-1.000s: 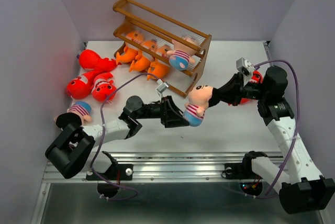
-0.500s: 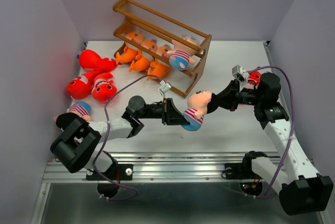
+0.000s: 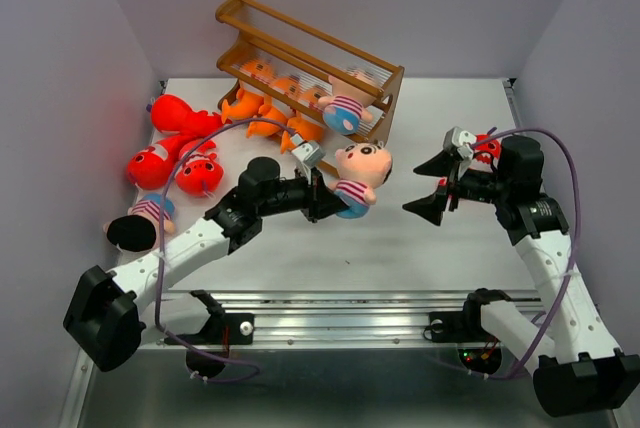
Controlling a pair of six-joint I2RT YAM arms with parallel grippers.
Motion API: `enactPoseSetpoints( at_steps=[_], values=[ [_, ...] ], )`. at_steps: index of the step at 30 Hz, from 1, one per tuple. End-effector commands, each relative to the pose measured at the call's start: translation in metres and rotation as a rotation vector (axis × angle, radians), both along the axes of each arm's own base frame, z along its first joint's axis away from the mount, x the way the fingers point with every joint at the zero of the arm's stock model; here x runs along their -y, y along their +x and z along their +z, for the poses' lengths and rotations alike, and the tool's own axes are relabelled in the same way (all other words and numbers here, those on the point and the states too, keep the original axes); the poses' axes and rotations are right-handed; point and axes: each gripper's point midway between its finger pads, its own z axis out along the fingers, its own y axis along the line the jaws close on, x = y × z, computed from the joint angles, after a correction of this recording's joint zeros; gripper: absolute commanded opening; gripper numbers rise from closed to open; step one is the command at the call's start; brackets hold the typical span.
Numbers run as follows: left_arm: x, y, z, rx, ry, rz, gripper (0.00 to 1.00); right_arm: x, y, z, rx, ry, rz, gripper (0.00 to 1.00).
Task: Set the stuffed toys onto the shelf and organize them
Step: Pass the stuffed toy from the right arm to the left
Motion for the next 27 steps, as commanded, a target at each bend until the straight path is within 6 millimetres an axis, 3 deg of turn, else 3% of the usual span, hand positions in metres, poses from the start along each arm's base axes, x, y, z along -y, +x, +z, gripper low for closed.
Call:
enactPoseSetpoints(
  at_steps=[1,11,19,24,26,27],
  values=[
    [-0.038,0.029,-0.027,0.171,0.258,0.165,0.0,0.01,0.005,-0.007,0.01,-0.092,-0.049,1.0],
    [-0.09,0.054,-0.028,0.388,0.478,0.341,0.0,0.016,0.024,-0.027,-0.055,-0.132,-0.112,1.0],
    [-0.105,0.057,-0.017,0.503,0.505,0.375,0.0,0.018,0.026,-0.051,-0.074,-0.15,-0.121,1.0],
    [-0.134,0.081,-0.012,0.496,0.589,0.519,0.0,0.018,0.023,-0.064,-0.073,-0.162,-0.111,1.0],
    [-0.14,0.088,-0.006,0.497,0.575,0.531,0.0,0.018,0.022,-0.067,-0.066,-0.158,-0.107,1.0],
    [-0.131,0.083,0.0,0.51,0.53,0.478,0.0,0.018,0.021,-0.071,-0.069,-0.155,-0.104,1.0]
  ],
)
